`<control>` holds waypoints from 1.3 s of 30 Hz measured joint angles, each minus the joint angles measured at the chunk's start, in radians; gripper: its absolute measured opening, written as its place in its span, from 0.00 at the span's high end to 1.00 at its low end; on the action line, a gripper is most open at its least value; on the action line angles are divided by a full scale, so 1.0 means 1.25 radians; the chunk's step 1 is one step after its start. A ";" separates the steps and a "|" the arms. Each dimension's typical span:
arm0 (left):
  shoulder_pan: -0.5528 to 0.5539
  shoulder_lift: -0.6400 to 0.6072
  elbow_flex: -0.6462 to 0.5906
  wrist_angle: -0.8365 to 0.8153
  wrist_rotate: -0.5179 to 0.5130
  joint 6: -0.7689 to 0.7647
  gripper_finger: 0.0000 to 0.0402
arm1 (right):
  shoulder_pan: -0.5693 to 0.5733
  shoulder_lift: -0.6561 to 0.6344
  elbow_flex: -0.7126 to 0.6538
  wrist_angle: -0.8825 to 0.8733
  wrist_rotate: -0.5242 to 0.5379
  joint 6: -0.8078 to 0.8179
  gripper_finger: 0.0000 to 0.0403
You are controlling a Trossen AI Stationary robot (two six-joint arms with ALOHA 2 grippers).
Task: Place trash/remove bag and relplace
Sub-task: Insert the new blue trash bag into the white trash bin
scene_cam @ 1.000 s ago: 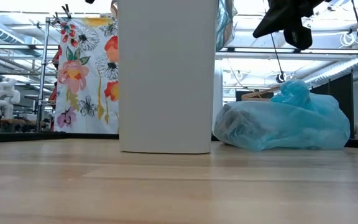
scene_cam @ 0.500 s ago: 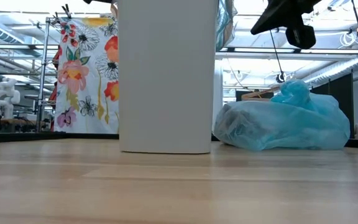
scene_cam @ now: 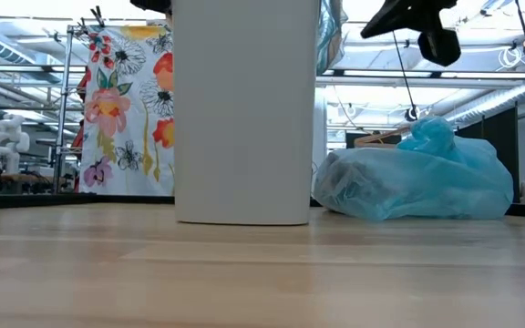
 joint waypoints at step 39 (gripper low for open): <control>-0.001 -0.003 0.052 0.051 -0.008 -0.007 0.99 | 0.236 0.480 0.890 -0.504 0.308 -0.318 1.00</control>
